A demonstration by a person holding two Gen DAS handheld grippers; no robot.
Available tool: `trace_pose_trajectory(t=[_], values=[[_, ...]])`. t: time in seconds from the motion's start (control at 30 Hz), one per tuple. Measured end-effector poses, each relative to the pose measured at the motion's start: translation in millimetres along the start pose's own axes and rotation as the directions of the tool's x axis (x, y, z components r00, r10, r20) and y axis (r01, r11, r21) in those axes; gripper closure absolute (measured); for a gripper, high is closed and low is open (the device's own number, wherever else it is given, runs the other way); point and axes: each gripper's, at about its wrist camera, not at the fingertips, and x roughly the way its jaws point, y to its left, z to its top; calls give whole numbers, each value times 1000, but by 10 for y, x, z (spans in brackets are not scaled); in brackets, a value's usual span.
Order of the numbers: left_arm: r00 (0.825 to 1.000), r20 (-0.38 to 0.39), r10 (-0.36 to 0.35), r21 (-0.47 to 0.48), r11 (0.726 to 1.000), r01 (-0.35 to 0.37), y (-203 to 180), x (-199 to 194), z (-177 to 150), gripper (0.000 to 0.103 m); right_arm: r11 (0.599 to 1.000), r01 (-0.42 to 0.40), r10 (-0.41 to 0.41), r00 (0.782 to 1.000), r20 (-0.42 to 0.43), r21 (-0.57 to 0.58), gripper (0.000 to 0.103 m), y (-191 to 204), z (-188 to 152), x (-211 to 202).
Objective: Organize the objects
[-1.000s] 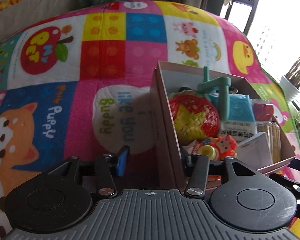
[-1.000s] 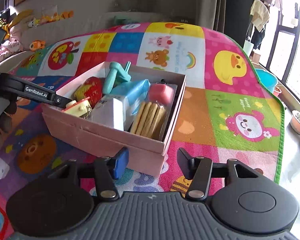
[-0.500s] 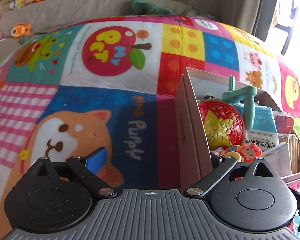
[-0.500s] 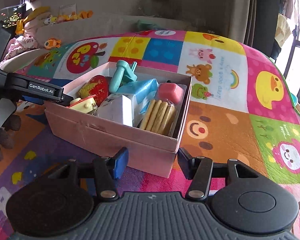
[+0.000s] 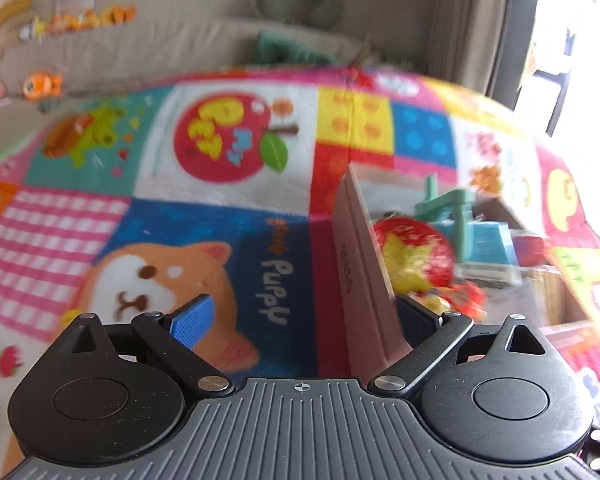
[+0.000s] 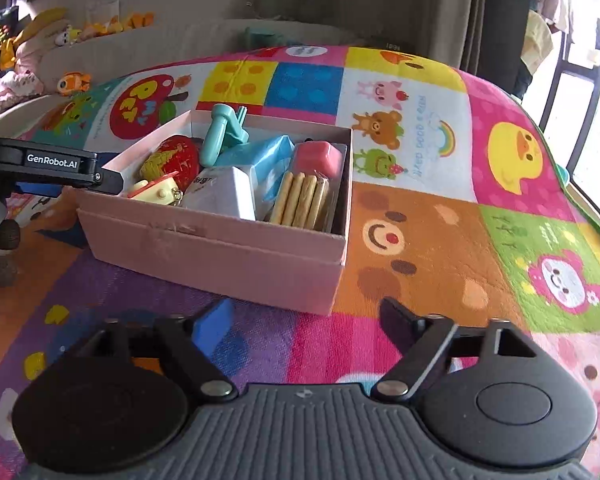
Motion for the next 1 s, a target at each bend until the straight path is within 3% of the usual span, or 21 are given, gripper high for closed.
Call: trace_pose_trajectory(t=[0.07,0.13,0.27,0.4,0.47,0.7,1.0], values=[[999,48,-15,46,999,13,-62,-347,-155,4,1000,-16,16,1000,-8,13,2,31,-135,-171],[997,46,-56,92,994,52,-144,-630,-382,4,999,-38,39,999,-22,28,0,67,-295,-316],[994,-23,-105,134,985,107,-319,-1020,-948,4,998,-35,40,996,-80,61,0,129,-586,-470],[995,-85,-56,165,984,70,-502,-1013,-1289,4,997,-22,29,995,-96,78,0,137,-765,-502],[997,-80,13,206,979,3,-585,-956,-1330,4,996,-12,21,995,-100,86,0,127,-752,-484],[996,-82,46,155,987,-33,-576,-825,-1281,3,996,-12,14,1000,-18,86,0,89,-735,-356],[994,-72,81,134,988,-71,-615,-747,-1238,2,996,-14,15,1000,-13,92,0,72,-736,-343]])
